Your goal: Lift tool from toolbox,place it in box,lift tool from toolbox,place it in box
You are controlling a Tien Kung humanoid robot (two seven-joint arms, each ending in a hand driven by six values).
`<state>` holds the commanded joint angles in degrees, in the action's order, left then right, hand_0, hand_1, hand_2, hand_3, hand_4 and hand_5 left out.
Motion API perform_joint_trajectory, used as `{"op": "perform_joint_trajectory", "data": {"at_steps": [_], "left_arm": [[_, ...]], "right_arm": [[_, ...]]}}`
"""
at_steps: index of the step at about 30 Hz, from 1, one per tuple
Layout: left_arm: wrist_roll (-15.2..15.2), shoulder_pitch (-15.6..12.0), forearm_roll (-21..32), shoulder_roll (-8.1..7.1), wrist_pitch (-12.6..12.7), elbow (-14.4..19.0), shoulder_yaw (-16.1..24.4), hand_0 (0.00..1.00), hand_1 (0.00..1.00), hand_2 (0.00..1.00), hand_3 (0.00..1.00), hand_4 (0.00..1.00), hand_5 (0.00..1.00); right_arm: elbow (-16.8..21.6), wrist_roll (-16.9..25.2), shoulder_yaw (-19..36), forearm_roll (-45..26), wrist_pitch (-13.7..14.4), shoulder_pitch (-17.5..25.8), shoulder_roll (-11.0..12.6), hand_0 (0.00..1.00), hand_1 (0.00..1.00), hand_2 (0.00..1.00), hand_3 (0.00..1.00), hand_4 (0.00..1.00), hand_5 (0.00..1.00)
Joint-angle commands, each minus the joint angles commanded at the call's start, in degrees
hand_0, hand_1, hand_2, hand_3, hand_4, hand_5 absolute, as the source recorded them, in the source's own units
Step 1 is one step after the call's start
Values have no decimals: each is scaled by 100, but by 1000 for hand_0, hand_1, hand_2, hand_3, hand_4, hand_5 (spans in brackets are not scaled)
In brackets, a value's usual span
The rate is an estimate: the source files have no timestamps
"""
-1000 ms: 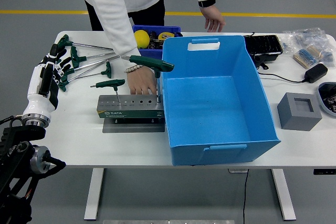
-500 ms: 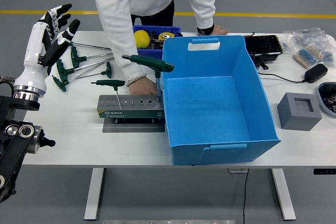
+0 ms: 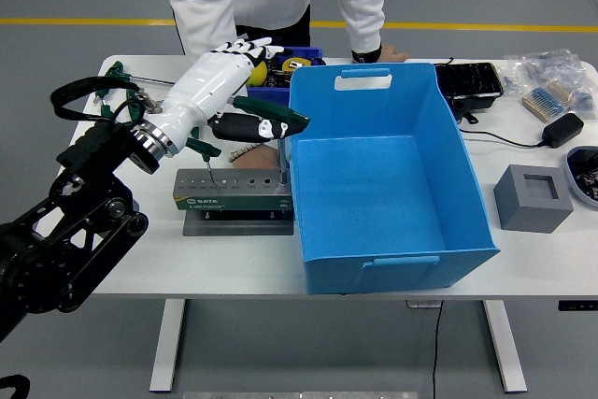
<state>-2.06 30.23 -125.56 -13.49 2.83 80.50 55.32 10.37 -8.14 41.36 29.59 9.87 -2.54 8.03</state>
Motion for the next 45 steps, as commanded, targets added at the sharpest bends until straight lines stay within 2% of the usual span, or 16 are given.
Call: {"op": "perform_joint_trajectory", "data": {"at_steps": [2, 6, 7, 12, 13, 18, 19, 24, 25, 30, 31, 36, 37, 42, 43, 45], "left_arm": [[48, 129, -444, 29, -34, -138, -177, 955, 959, 992, 913, 998, 687], [190, 333, -444, 78, -82, -397, -421, 955, 959, 992, 913, 998, 687], [196, 363, -444, 83, -56, -444, -457, 922, 905, 929, 841, 998, 698], [207, 528, -444, 102, 218, -681, -672, 922, 905, 929, 841, 998, 698], [241, 574, -444, 112, 226, -745, -721, 750, 701, 714, 723, 998, 723], [413, 695, -444, 157, 172, -921, -888, 750, 701, 714, 723, 998, 723], [447, 715, -444, 166, 152, -951, -924, 603, 549, 546, 656, 998, 728], [634, 792, -444, 198, 59, -1086, -1077, 603, 549, 546, 656, 998, 728], [668, 801, -444, 200, 56, -1096, -1093, 468, 398, 385, 536, 998, 741], [806, 815, -444, 215, 142, -1136, -1146, 468, 398, 385, 536, 998, 741], [836, 818, -444, 218, 159, -1154, -1168, 391, 304, 310, 462, 998, 750], [944, 823, -444, 219, 244, -1208, -1250, 391, 304, 310, 462, 998, 750], [961, 829, -444, 218, 252, -1216, -1271, 352, 237, 255, 362, 998, 763], [1013, 866, -444, 218, 328, -1265, -1385, 352, 237, 255, 362, 998, 763], [1023, 871, -444, 222, 344, -1279, -1399, 288, 156, 189, 269, 998, 774], [1044, 879, -444, 229, 389, -1303, -1421, 288, 156, 189, 269, 998, 774]], "right_arm": [[0, 0, 0, 0, 1, -5, 2, 716, 671, 762, 716, 904, 872], [-1, -1, -7, -3, -3, -17, 9, 716, 671, 762, 716, 904, 872], [-1, 0, -8, -2, -5, -19, 11, 717, 671, 762, 715, 904, 871], [-3, 1, -11, -13, -6, -26, 16, 717, 671, 762, 715, 904, 871], [-4, 0, -6, -3, -7, -30, 18, 716, 671, 762, 713, 904, 872], [-6, 5, -7, 2, -12, -37, 27, 716, 671, 762, 713, 904, 872], [-6, 6, -5, 2, -11, -39, 28, 716, 671, 762, 713, 904, 871], [-6, 15, -22, -24, -9, -47, 34, 716, 671, 762, 713, 904, 871], [-6, 17, -21, -25, -9, -48, 35, 716, 671, 763, 713, 904, 870], [-6, 19, -5, -8, -7, -48, 40, 716, 671, 763, 713, 904, 870], [-6, 16, 9, 11, -7, -49, 41, 716, 672, 763, 714, 903, 868], [-6, 15, 20, 24, -7, -44, 42, 716, 672, 763, 714, 903, 868], [-6, 14, 24, 31, -7, -45, 42, 716, 671, 762, 714, 903, 867], [-6, 10, 41, 52, -8, -46, 44, 716, 671, 762, 714, 903, 867], [-6, 9, 40, 52, -7, -47, 44, 717, 671, 762, 713, 903, 869], [-6, 10, 37, 49, -8, -47, 43, 717, 671, 762, 713, 903, 869]]}}
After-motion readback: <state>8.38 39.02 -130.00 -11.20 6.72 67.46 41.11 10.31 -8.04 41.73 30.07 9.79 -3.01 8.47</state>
